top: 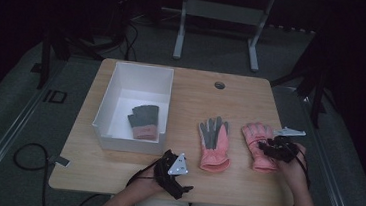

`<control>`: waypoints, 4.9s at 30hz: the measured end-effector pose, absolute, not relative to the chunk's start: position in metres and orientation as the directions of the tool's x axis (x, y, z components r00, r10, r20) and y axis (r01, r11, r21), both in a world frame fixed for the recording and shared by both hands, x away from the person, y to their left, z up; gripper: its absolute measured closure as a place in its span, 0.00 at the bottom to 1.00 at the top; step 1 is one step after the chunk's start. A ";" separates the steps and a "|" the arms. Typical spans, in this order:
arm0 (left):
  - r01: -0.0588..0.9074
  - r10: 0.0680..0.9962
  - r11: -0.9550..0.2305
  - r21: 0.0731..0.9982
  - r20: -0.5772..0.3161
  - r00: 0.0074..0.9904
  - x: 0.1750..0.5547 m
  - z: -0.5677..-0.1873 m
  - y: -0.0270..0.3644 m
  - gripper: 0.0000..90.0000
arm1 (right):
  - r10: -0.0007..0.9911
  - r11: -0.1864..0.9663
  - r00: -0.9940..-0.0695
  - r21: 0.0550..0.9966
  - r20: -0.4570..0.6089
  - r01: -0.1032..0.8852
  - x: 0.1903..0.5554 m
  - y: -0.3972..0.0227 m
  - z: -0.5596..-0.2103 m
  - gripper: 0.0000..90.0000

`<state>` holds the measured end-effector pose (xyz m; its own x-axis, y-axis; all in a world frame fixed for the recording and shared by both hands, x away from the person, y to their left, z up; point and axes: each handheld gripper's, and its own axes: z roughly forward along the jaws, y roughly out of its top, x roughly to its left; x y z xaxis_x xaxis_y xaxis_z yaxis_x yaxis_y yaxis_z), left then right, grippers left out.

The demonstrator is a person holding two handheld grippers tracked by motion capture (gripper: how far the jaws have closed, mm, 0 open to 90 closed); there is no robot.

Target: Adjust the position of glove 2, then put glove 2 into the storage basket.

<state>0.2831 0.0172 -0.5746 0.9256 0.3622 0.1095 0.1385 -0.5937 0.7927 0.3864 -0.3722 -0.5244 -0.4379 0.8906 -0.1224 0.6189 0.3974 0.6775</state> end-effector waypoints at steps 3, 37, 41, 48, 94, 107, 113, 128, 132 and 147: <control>0.140 0.364 -0.587 0.798 0.105 0.926 0.283 -0.574 0.018 0.03 | 0.899 0.401 -0.409 0.667 -0.155 0.628 0.386 -0.367 -0.531 0.74; 0.123 0.372 -0.579 0.806 0.127 0.920 0.282 -0.571 0.018 0.03 | 0.963 0.202 -0.259 0.835 -0.074 0.513 0.346 -0.269 -0.410 0.96; 0.124 0.378 -0.573 0.810 0.127 0.917 0.282 -0.570 0.019 0.02 | 0.961 0.209 -0.263 0.839 -0.082 0.503 0.342 -0.248 -0.410 0.96; 0.120 0.381 -0.565 0.816 0.130 0.916 0.280 -0.570 0.020 0.02 | 0.948 0.238 -0.308 0.823 -0.081 0.515 0.338 -0.208 -0.424 0.96; 0.143 0.404 -0.484 0.864 0.075 0.912 0.279 -0.560 0.017 0.03 | 0.917 0.297 -0.396 0.751 -0.051 0.590 0.349 -0.223 -0.483 0.74; 0.225 0.495 -0.421 0.879 0.015 0.869 0.292 -0.516 -0.001 0.05 | 0.879 0.330 -0.473 0.788 -0.057 0.519 0.356 -0.248 -0.456 0.61; 0.214 0.511 -0.435 0.875 0.044 0.858 0.308 -0.492 -0.023 0.06 | 0.860 0.377 -0.504 0.766 -0.081 0.520 0.365 -0.237 -0.465 0.57; 0.351 0.579 -0.459 0.816 -0.025 0.815 0.365 -0.486 -0.045 0.06 | 0.874 0.403 -0.478 0.681 -0.089 0.611 0.382 -0.276 -0.507 0.57; 0.429 0.609 -0.474 0.769 -0.065 0.791 0.386 -0.497 -0.055 0.07 | 0.864 0.402 -0.500 0.668 -0.051 0.627 0.388 -0.280 -0.516 0.57; 0.669 0.571 -0.436 0.602 -0.390 0.723 0.447 -0.550 -0.071 0.43 | 0.853 0.348 -0.517 0.659 0.073 0.667 0.396 -0.282 -0.530 0.66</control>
<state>0.4467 -0.0714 -0.5505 0.7226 0.5711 -0.3896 0.6690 -0.4356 0.6022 0.3957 -0.2823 -0.5302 -0.5165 0.8532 0.0727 0.6671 0.3477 0.6589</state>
